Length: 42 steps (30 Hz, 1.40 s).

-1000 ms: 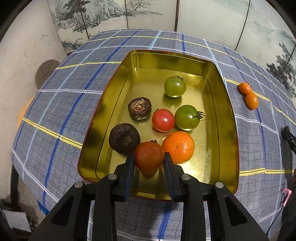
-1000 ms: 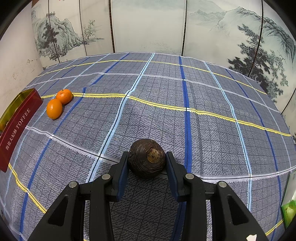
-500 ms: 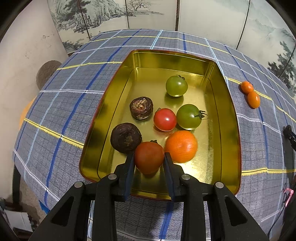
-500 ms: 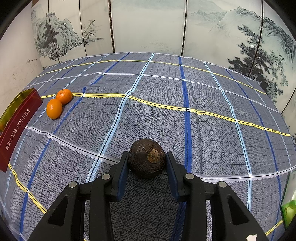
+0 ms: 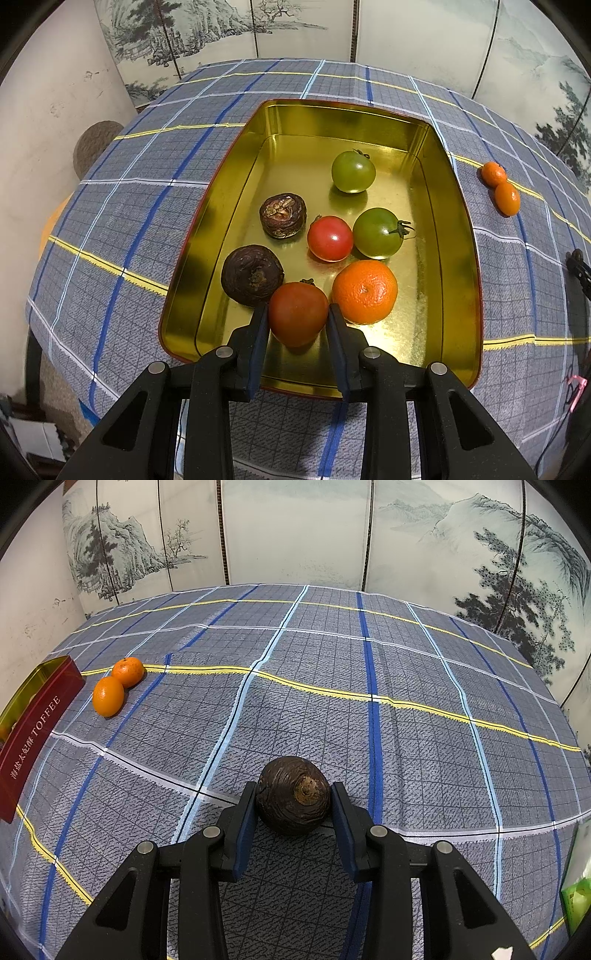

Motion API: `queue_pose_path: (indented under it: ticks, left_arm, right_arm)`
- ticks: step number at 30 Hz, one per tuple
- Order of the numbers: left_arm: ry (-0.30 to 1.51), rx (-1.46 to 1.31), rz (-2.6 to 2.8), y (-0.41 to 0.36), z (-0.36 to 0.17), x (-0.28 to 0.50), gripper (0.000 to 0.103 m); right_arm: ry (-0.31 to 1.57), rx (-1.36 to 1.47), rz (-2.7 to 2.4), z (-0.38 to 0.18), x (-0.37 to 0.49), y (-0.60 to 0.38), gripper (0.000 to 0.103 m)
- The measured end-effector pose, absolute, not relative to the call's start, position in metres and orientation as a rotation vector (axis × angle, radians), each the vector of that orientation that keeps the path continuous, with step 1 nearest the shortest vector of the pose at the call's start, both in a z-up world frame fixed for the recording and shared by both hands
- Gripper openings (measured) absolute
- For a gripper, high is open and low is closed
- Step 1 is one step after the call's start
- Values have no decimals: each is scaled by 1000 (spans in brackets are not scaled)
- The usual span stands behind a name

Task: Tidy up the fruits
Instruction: 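Lower the red tomato into the gold tin and open the left gripper, then carry the dark brown round fruit over the gold tin with the right gripper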

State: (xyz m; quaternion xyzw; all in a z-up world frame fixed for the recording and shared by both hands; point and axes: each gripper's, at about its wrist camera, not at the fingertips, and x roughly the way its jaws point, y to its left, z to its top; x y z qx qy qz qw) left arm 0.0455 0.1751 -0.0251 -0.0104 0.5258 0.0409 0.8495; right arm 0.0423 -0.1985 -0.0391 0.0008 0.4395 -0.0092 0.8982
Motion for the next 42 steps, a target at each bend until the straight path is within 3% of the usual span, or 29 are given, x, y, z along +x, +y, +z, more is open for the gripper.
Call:
queue_pose_path:
  ticks: [22,28,30,42]
  left_arm:
    - [1079,-39,79,176,-17,43,38]
    - [1041,-25,86,174,-9,40,44]
    - [1028,-24,87,174,-7,39,50]
    - [944,-7,97,170,4,28,66]
  right_arm:
    - [910,0,-20,-39,42,-197,36]
    - [911,0,-20,-39,42,-197,36]
    - [911,0,-20,-39,42,-197,36]
    - [910,-1,-21,-39,42,-196,36]
